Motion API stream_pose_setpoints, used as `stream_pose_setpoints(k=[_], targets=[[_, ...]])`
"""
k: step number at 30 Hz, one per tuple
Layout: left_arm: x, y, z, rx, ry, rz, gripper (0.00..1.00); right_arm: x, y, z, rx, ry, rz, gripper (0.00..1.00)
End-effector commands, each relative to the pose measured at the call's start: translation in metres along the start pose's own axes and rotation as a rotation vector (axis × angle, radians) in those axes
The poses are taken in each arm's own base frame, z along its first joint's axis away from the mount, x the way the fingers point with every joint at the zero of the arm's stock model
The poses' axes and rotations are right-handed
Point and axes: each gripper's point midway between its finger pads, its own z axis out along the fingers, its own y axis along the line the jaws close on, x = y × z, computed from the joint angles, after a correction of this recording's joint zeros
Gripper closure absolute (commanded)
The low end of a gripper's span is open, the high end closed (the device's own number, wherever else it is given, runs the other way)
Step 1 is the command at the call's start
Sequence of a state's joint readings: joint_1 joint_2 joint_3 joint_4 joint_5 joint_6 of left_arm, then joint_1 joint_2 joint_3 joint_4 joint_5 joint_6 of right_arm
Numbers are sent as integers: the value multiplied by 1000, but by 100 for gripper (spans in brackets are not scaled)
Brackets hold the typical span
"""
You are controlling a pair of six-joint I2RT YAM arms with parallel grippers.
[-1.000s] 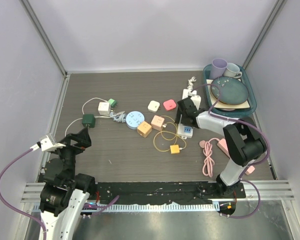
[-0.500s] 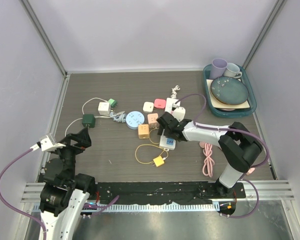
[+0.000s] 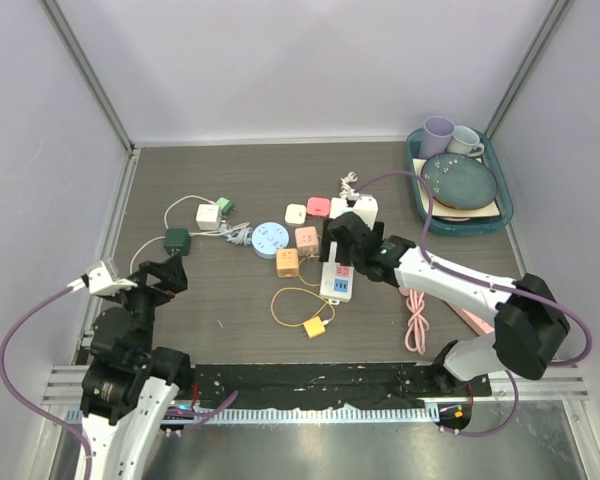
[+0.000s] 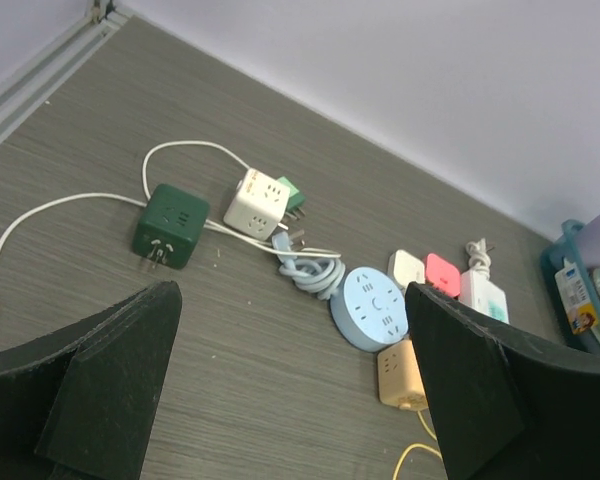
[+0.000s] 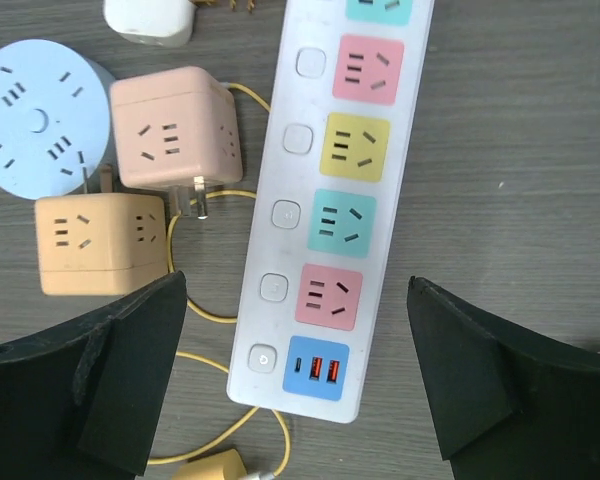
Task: Insert the plug
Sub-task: Adjust the socket at the center of the board, then pick up the plug from the center of the board.
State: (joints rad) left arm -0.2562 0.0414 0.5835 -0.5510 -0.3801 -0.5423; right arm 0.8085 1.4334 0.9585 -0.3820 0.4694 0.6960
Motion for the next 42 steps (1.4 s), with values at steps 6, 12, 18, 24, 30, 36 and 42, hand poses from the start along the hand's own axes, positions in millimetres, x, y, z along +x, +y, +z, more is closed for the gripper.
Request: stream_pose_setpoints(k=[6,12,18,24,30,36,42], targets=[[33,-12,27,-35,242,92,0,-41,17,-30,-129,-99,-195,4],[77,-42,45,28,505,47,0,-33,18,-24,-154,-101,-212,5],[125,-62,63,20,763,15,0,-7,16,-15,-185,-55,-163,6],[117,-32,83,-203,754,203,0,12,16,-16,-258,-52,-125,7],[89,24,112,-451,726,364,0,23,20,-22,-340,-47,-129,7],[112,66,140,-515,846,347,0,21,17,-28,-362,-85,-140,8],[145,101,164,-533,1010,279,0,26,12,-25,-353,-84,-128,9]])
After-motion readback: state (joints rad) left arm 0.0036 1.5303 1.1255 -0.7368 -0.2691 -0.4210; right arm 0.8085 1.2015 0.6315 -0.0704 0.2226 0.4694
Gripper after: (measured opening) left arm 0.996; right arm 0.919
